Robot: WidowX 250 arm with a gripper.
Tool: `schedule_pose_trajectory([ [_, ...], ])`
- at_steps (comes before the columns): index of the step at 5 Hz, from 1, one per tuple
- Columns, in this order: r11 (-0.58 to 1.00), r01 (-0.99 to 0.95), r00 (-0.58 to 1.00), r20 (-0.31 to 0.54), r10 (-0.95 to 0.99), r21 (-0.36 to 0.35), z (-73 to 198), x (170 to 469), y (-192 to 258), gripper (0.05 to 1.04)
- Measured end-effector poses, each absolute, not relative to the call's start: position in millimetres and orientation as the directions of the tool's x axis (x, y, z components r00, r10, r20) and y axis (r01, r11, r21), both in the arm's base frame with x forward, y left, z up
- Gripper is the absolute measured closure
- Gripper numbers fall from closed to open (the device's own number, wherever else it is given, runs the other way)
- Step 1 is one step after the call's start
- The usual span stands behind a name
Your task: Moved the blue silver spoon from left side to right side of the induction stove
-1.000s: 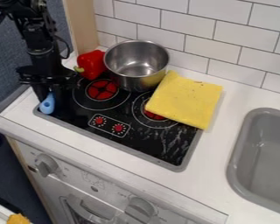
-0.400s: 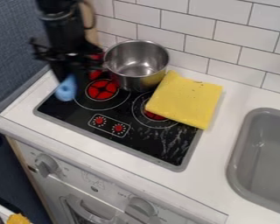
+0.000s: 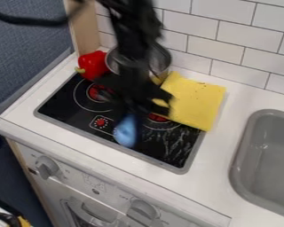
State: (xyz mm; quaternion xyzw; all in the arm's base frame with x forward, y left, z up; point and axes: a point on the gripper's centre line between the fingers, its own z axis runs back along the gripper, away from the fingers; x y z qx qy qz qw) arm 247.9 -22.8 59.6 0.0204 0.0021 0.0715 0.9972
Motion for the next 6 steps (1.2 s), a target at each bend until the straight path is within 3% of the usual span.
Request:
schedule_pose_trajectory([
  [2, 0.983, -0.180, 0.975, -0.126, 0.182, 0.024, 6, 256, -65, 0.751],
  [3, 0.988, -0.156, 0.982, -0.107, 0.156, 0.013, 5, 259, -65, 0.700],
  [4, 0.991, -0.131, 0.989, -0.068, 0.128, -0.040, 8, 255, -64, 0.398],
  [5, 0.985, -0.149, 0.988, 0.016, 0.151, -0.086, 29, 251, -56, 0.126],
  [6, 0.979, -0.157, 0.980, 0.101, 0.170, -0.127, 54, 248, -50, 0.077],
])
